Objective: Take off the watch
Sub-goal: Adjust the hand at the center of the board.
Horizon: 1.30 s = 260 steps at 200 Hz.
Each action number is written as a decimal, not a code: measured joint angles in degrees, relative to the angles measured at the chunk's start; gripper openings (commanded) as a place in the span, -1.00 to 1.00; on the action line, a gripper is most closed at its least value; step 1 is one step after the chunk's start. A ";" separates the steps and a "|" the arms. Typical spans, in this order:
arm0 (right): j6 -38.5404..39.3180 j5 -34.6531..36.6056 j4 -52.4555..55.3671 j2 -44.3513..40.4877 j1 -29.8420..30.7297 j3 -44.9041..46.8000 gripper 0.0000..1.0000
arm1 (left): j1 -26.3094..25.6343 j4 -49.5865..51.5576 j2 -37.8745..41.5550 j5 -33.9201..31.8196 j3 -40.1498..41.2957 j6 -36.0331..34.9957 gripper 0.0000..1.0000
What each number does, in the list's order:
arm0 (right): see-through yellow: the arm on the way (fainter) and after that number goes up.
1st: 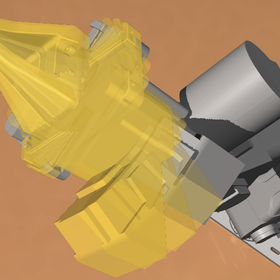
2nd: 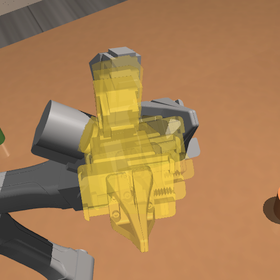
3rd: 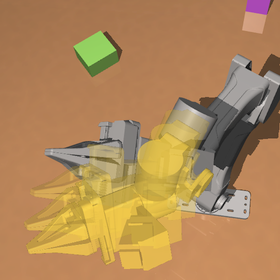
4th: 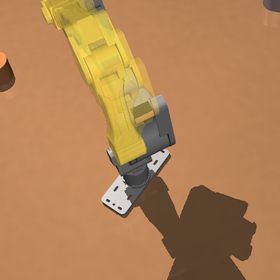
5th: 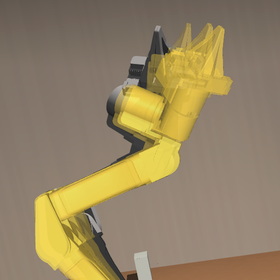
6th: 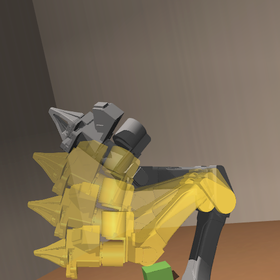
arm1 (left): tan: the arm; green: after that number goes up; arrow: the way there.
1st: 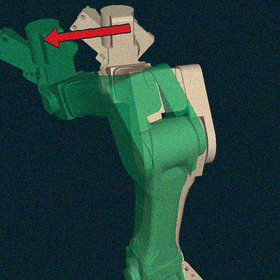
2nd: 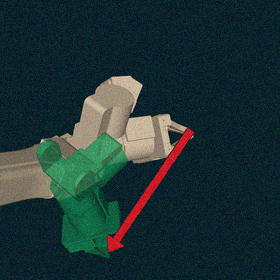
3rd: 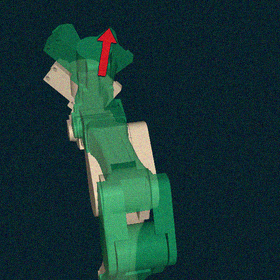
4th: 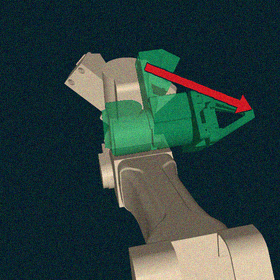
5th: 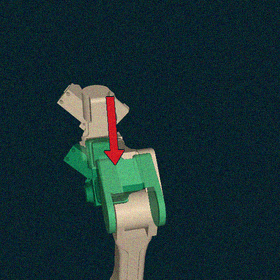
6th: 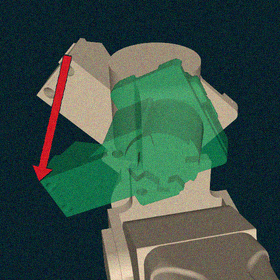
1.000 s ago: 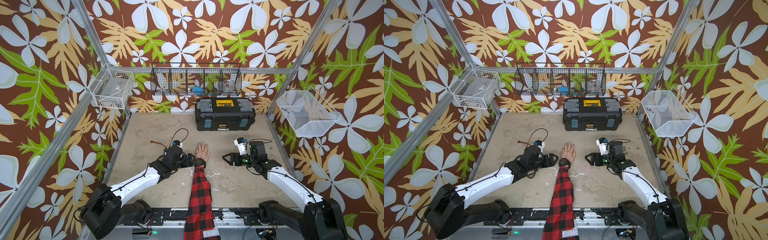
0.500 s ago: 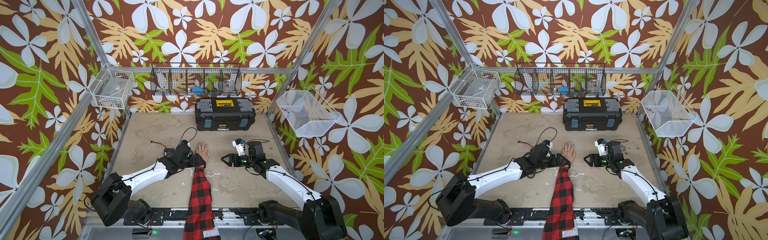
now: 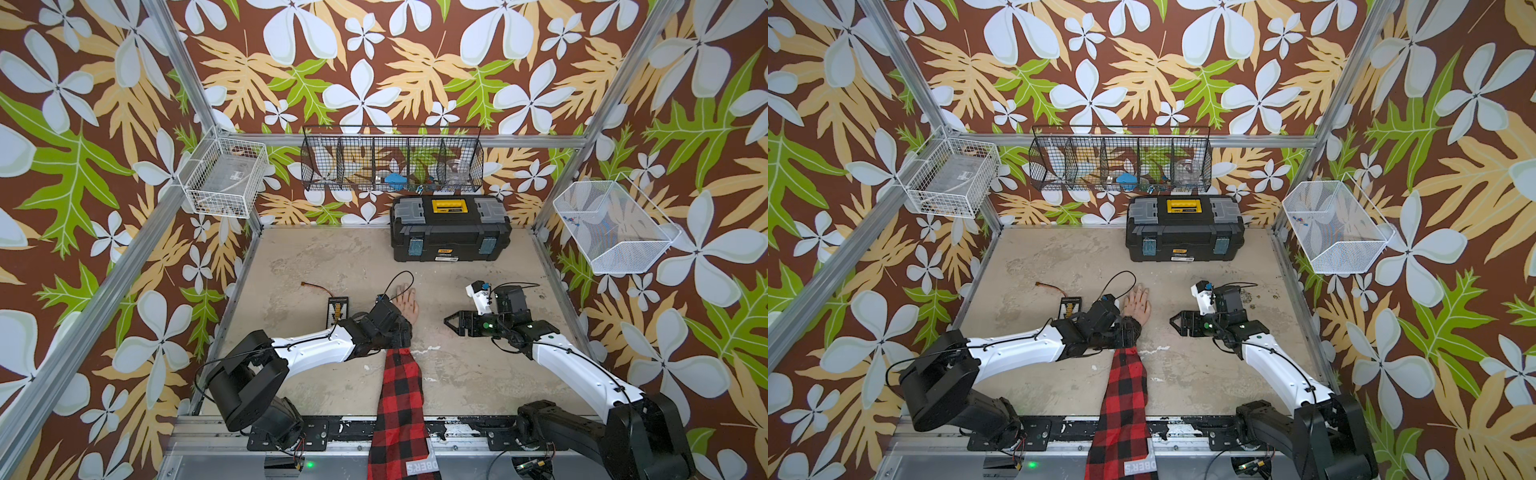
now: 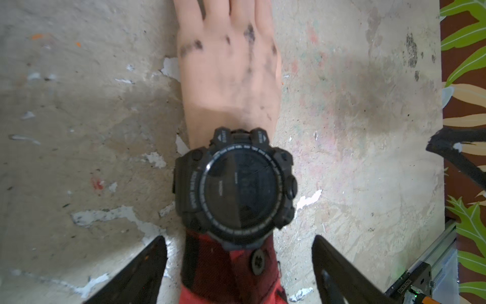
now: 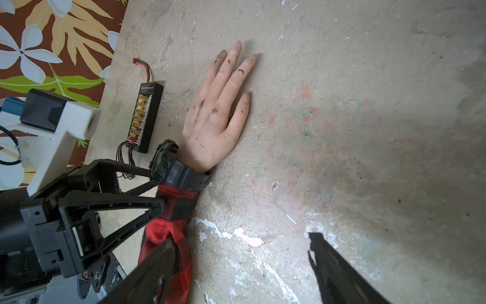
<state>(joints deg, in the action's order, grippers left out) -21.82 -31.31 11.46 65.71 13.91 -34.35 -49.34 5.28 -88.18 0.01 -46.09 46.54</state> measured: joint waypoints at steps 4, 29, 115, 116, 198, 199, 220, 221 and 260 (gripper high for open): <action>0.00 0.00 -0.04 0.00 0.02 0.13 0.68 | -0.24 -0.02 -0.31 0.02 -0.17 0.00 0.66; -0.17 -0.02 -0.35 -0.02 0.04 0.96 0.67 | -1.33 -0.02 -1.46 0.00 -0.46 0.00 0.57; -1.99 -0.44 -2.38 1.70 1.07 1.73 0.67 | -1.86 -0.02 -4.74 -1.05 -0.35 -0.04 0.34; -1.99 -0.44 -2.40 1.73 1.09 1.73 0.67 | -1.86 -0.02 -4.76 -1.05 -0.35 -0.04 0.34; -3.52 -0.61 -4.39 4.94 4.57 1.66 0.68 | -1.86 -1.20 -5.44 -1.07 0.17 -0.26 0.07; -3.54 -0.61 -4.44 5.01 4.59 1.66 0.68 | -1.86 -1.20 -5.42 -1.07 0.20 -0.26 0.07; -3.69 -0.61 -5.01 5.81 5.22 1.36 0.67 | -1.86 -1.14 -4.92 -1.18 0.48 -0.42 -0.01; -3.69 -0.61 -5.01 5.86 5.25 1.33 0.67 | -1.86 -1.14 -4.90 -1.18 0.48 -0.44 -0.01; -4.83 -0.70 -5.99 6.51 5.81 0.96 0.67 | -1.86 -0.68 -3.80 -1.20 0.83 -0.44 -0.12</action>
<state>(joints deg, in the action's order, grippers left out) -26.65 -32.01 5.48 72.23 19.73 -33.39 -51.20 4.60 -91.98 -1.19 -45.25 46.11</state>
